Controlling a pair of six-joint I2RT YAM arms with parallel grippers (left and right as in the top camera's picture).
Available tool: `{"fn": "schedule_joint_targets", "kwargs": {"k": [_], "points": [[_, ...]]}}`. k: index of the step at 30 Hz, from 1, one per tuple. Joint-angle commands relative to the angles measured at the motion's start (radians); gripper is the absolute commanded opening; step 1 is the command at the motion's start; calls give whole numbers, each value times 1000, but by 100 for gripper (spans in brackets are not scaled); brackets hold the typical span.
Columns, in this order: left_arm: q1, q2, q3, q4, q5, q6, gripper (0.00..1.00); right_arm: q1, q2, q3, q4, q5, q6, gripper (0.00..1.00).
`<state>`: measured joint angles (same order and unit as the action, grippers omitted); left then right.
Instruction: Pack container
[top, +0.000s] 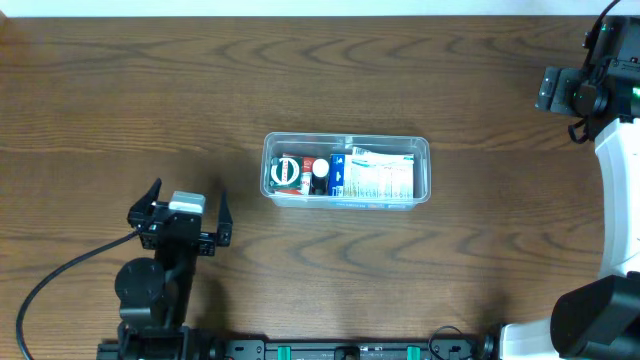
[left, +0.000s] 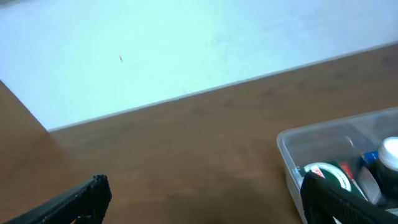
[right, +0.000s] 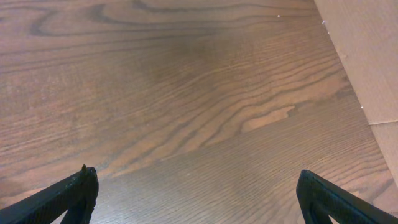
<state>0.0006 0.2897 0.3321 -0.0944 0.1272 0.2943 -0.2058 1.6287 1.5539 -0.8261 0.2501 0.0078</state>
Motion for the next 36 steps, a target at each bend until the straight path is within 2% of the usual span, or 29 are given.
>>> {"fn": "schedule_joint_targets", "kwargs": {"k": [1, 10, 19, 25, 29, 36], "points": [[11, -27, -47, 63, 27, -1, 98, -4, 1, 0, -1, 0, 14, 99], [13, -100, -206, 211, 85, -2, 98, -4, 1, 0, -1, 0, 14, 99], [35, -166, -318, 238, 97, -1, 98, -4, 1, 0, -1, 0, 14, 99], [56, -200, -328, 151, 78, 19, 98, -4, 1, 0, -1, 0, 14, 99], [66, -225, -328, 33, 70, 15, 98, -4, 1, 0, -1, 0, 14, 99], [66, -227, -328, 42, 67, 14, 98, -4, 1, 0, -1, 0, 14, 99]]}}
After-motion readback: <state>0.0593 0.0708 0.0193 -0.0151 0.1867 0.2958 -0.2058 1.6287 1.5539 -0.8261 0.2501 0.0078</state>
